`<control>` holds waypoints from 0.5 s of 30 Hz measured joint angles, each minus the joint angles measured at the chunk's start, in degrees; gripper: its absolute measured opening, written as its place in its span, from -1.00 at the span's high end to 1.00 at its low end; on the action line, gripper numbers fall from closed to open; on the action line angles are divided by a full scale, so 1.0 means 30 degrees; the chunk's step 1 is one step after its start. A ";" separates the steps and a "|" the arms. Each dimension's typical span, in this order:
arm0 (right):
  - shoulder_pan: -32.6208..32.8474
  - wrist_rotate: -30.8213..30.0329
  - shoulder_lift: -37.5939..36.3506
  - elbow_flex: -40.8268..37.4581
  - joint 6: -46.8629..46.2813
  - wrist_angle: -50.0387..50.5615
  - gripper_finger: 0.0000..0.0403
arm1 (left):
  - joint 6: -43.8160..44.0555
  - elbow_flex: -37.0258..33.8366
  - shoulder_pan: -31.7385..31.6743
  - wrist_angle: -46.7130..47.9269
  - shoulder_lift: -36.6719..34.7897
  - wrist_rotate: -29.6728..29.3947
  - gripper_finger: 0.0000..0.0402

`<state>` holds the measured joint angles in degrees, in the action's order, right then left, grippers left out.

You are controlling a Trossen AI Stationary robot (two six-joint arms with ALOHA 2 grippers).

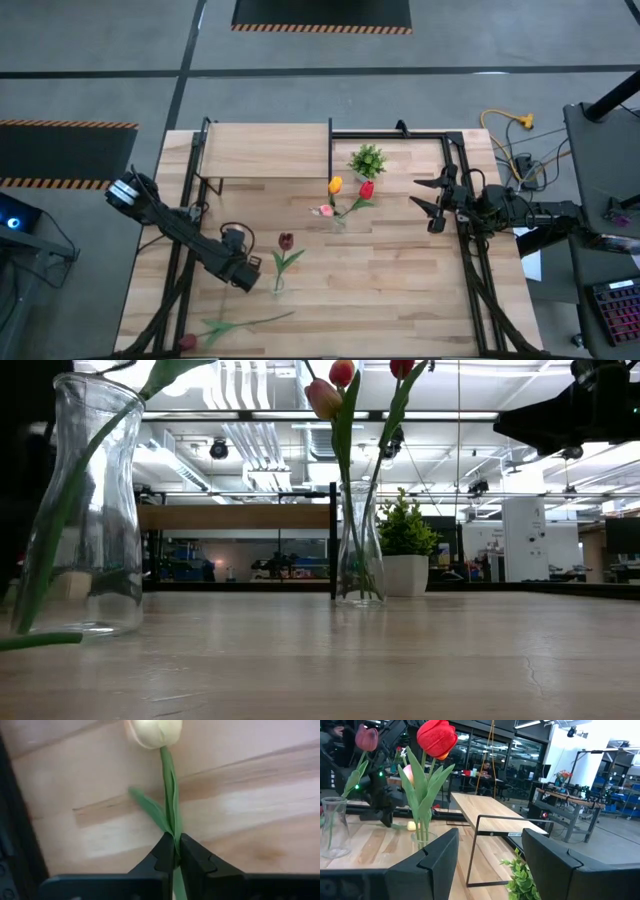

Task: Pick and place flowers into a vace then onto a shelf
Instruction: Put the light white tulip into the bottom transparent flower vase

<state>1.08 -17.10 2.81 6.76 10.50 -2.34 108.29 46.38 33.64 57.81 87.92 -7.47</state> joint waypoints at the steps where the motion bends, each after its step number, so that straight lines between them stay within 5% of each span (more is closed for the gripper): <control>1: 0.0002 0.0002 0.0000 0.0000 -0.0010 -0.0011 -0.04 | -0.0058 0.0119 0.0023 0.0368 -0.0327 -0.0209 0.99; 15: 0.0007 0.0007 0.0000 0.0000 -0.0383 -0.0062 -0.04 | -0.5918 0.1379 0.0061 0.1039 -0.8079 -0.9541 1.00</control>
<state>1.10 -17.08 2.81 6.76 9.35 -2.52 90.54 50.52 33.82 60.93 63.69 -36.10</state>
